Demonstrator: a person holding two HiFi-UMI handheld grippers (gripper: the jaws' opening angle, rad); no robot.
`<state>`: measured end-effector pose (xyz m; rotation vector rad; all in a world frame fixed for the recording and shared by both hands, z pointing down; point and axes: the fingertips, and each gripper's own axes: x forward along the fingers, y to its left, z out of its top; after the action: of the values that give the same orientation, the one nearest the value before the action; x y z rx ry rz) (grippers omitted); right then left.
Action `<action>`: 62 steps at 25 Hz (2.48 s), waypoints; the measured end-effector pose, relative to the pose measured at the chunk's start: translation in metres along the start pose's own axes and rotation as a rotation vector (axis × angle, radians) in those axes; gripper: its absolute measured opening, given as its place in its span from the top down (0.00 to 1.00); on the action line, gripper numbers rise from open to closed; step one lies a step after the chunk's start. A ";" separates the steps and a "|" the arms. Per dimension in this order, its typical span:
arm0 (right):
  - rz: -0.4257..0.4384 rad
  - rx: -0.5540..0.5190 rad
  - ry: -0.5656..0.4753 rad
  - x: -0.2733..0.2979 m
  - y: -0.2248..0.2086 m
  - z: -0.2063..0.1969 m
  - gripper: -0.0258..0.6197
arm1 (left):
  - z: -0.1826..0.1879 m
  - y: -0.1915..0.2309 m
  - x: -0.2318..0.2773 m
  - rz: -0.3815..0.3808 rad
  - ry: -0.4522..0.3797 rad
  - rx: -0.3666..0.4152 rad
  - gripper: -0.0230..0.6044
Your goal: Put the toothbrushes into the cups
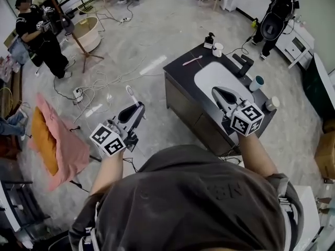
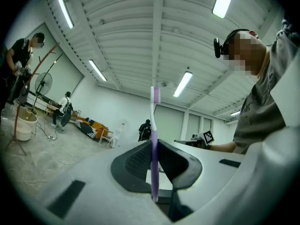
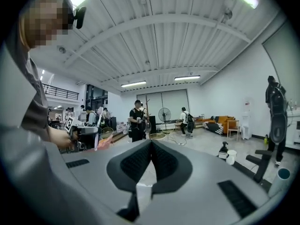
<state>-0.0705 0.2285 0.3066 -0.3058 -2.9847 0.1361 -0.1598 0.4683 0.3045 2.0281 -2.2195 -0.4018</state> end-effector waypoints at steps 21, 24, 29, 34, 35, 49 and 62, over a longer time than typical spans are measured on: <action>0.038 0.008 0.043 0.138 -0.153 0.011 0.97 | 0.028 0.161 0.139 0.068 0.004 -0.029 0.90; 0.097 -0.025 0.048 0.148 -0.177 0.013 0.97 | 0.029 0.166 0.161 0.122 -0.008 -0.015 0.90; 0.106 -0.037 0.042 0.171 -0.197 0.016 0.97 | 0.039 0.185 0.172 0.168 -0.030 -0.002 0.90; 0.031 -0.010 0.025 0.180 -0.201 0.016 0.97 | 0.040 0.209 0.176 0.132 0.008 0.014 0.90; 0.008 -0.006 0.021 0.178 -0.204 0.017 0.97 | 0.039 0.211 0.182 0.109 0.019 0.020 0.90; -0.527 0.040 -0.059 -0.029 -0.320 0.023 0.97 | -0.018 0.112 0.403 -0.396 0.133 0.009 0.90; -0.955 0.140 -0.052 -0.315 -0.393 -0.043 0.97 | -0.155 -0.104 0.636 -0.746 0.185 -0.083 0.90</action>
<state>0.1650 -0.2168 0.3494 1.1201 -2.7878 0.2343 -0.0858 -0.1876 0.3634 2.6505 -1.2557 -0.3304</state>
